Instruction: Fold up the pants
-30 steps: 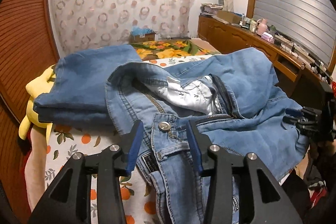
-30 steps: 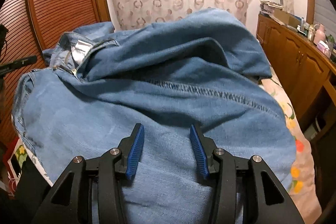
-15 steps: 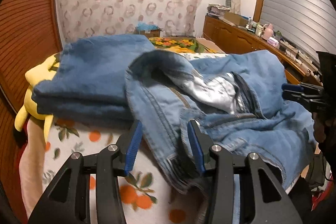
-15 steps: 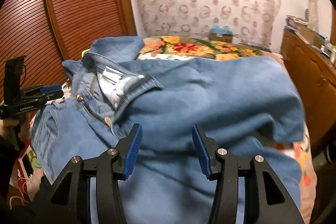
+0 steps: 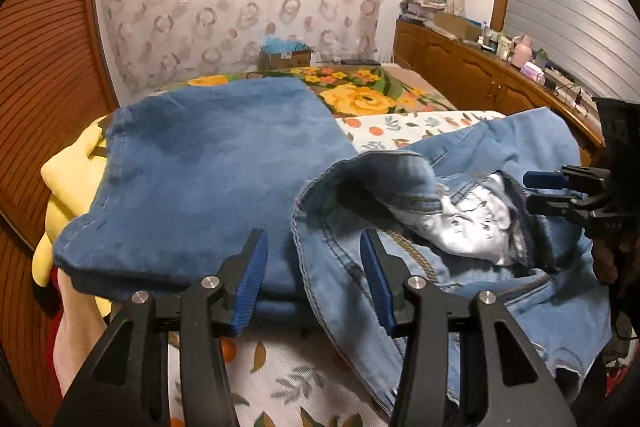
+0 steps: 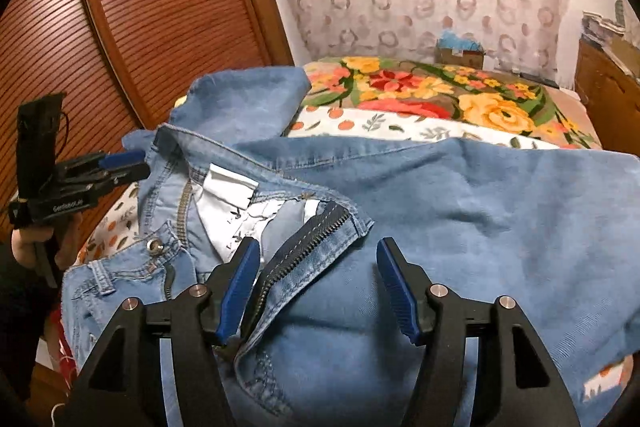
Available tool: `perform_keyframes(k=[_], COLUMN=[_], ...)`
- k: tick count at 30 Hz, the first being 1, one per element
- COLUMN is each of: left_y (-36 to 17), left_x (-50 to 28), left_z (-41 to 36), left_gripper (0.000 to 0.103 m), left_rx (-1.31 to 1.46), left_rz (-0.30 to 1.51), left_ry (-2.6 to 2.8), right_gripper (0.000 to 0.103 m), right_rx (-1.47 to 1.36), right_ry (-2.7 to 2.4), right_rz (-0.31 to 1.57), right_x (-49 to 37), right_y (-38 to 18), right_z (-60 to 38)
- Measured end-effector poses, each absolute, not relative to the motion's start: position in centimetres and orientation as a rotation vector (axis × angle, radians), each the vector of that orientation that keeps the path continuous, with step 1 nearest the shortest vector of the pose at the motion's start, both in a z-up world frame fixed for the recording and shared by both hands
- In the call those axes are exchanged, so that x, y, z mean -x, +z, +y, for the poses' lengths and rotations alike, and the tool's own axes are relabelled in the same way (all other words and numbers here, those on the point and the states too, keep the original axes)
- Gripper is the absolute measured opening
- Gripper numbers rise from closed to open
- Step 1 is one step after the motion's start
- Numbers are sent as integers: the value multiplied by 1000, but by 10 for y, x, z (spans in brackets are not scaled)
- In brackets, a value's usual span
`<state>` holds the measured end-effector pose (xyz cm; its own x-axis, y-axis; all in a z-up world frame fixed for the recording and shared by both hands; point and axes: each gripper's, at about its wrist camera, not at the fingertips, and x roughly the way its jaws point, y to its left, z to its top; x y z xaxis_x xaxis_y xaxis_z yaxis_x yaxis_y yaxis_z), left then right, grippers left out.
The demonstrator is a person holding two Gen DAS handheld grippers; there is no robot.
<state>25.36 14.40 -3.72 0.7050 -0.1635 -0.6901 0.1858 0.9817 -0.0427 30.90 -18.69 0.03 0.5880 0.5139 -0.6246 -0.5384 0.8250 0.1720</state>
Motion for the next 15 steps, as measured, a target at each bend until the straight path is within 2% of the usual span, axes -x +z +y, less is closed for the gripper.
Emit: perform_keyframes(k=[15], left_y=[-40], left_x=[-295], left_z=[144], left_gripper=[47], left_rx=[4], left_rz=[810], left_ry=[-235], right_gripper=[63], right_rx=[-70], right_ry=[727], right_rz=[819], right_x=[-352], right_y=[0], right_z=[-188])
